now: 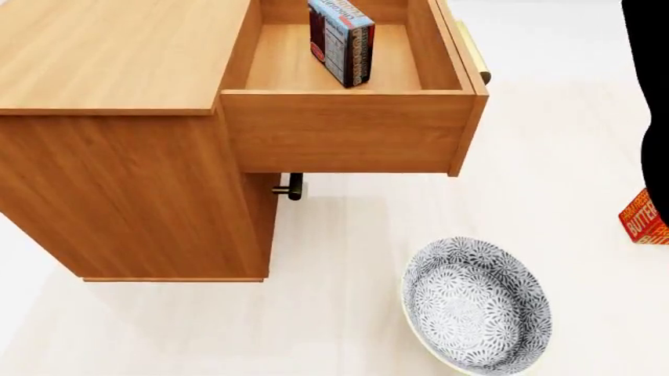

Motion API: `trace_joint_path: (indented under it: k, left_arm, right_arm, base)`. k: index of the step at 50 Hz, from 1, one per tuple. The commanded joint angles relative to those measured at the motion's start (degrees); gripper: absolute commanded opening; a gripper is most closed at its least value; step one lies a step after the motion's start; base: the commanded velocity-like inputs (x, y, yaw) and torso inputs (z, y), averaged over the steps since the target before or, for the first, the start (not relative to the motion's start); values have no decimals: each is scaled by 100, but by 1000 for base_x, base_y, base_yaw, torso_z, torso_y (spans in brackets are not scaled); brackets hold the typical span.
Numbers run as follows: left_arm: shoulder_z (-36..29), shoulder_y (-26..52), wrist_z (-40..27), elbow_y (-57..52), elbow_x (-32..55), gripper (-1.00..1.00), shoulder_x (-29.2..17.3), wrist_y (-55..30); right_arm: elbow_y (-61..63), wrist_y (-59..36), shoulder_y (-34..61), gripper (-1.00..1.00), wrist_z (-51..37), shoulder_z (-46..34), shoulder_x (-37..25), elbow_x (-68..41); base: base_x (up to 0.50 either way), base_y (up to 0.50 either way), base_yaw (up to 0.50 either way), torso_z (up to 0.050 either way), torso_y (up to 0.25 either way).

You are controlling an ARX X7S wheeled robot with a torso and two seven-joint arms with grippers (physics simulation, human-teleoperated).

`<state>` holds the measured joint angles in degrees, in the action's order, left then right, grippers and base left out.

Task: Put the chocolate pudding in the top drawer of the cabinet and close it.

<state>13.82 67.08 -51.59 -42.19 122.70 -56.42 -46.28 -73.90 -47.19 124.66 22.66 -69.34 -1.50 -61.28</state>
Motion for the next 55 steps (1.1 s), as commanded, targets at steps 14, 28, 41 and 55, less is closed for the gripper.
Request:
trace_joint_path:
  k: [14,28,41,55]
  left_arm:
    - [112,-145,96,8,-155,100,57,-31]
    - [128,-197,90,-15,-160,100,72,-9]
    - [187,-264,60,-49,-105,100,62,37]
    - [140,-270,57,-45,-140,100,101,57]
  right_arm:
    - [1421,532,-1494,100,-465,3849,-1565,2935]
    - [2408,1112,-2684,100,-1173,4234,-2238,2848]
    - [4444,308,-4109,100,-2050,4793,-3055,2164]
    - [5203,270,-5336,100,-2547,5218,-3342,1772]
  base:
    - [0,0,0,0,0]
    - [0,0,0,0,0]
    - [0,0,0,0,0]
    - [0,0,0,0,0]
